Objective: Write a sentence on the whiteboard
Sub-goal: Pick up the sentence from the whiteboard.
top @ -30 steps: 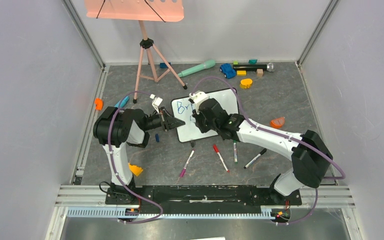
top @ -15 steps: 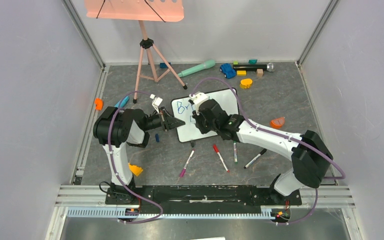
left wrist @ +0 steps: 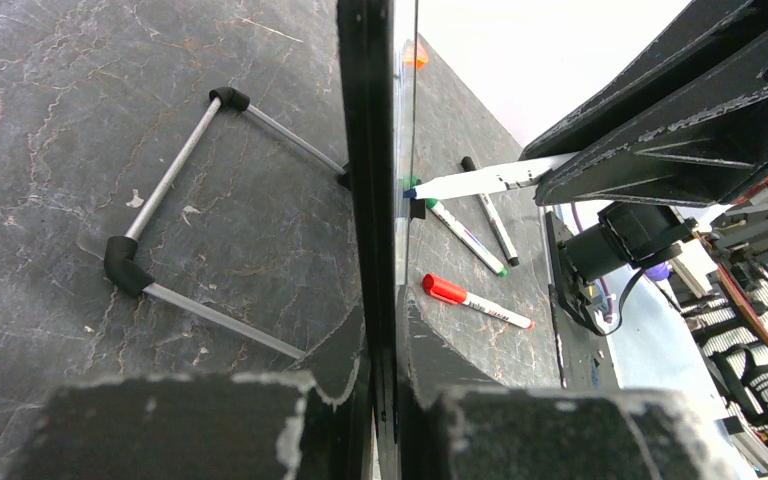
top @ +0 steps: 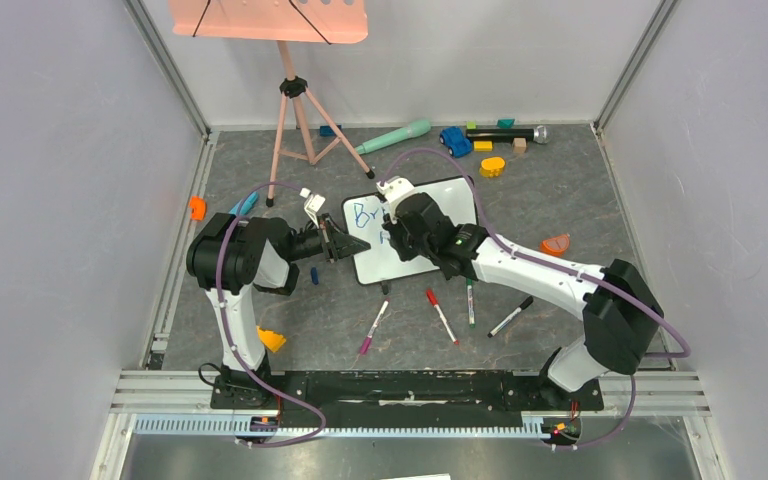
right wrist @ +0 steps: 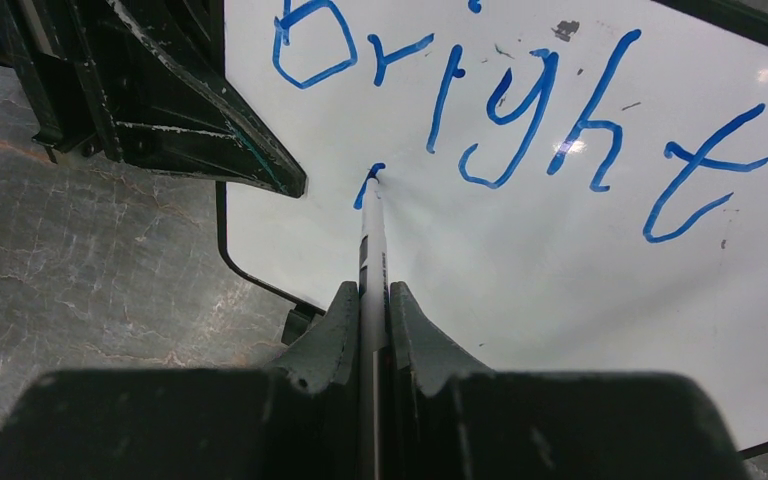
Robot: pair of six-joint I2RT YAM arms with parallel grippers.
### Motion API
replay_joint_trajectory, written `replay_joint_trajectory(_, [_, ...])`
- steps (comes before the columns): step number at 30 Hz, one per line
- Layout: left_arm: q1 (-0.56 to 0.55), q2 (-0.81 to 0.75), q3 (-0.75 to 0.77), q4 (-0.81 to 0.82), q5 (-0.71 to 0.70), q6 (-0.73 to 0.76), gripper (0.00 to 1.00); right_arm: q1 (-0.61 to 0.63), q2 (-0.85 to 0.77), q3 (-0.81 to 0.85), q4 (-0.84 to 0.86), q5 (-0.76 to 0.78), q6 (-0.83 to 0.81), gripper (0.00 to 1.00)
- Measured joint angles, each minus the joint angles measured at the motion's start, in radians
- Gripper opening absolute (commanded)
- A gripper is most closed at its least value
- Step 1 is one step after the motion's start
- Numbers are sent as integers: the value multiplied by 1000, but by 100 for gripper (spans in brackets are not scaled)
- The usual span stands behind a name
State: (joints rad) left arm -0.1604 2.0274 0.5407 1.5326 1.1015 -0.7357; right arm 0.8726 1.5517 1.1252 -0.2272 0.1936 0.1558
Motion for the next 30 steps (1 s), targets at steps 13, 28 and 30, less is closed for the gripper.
replay_joint_trajectory(13, [0, 1, 2, 0, 0, -1, 3, 0, 5, 17, -14, 21, 0, 0])
replay_joint_trajectory(28, [0, 3, 3, 0, 0, -3, 3, 0, -13, -20, -14, 21, 3, 0])
replay_joint_trajectory(30, [0, 3, 3, 0, 0, -3, 3, 0, -19, -33, -14, 18, 5, 0])
